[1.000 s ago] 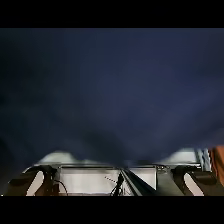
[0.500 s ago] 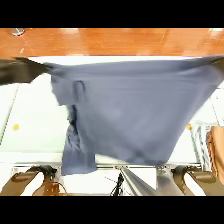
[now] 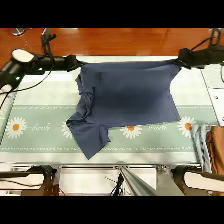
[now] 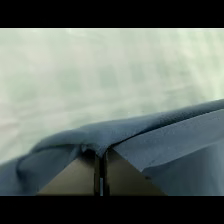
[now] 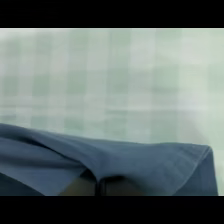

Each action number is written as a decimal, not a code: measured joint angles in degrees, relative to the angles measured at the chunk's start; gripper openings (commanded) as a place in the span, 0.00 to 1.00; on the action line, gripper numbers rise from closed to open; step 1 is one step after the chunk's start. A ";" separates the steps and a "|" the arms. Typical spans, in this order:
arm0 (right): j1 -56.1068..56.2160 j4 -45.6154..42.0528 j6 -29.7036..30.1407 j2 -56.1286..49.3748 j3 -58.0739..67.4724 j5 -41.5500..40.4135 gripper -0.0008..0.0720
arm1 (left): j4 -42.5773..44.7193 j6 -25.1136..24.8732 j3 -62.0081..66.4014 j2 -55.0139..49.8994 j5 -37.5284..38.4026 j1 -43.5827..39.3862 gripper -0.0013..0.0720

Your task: Fold the shirts.

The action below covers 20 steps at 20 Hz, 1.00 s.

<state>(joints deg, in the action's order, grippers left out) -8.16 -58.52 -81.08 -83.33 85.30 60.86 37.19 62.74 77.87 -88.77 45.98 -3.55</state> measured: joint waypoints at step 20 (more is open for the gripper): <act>-18.69 11.65 7.76 2.67 -11.74 17.46 0.86 | 15.74 8.61 -23.28 13.99 31.76 31.78 0.98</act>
<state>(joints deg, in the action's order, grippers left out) -26.85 -46.87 -73.32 -80.66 73.56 78.32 52.93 71.35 54.59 -74.78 77.73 28.23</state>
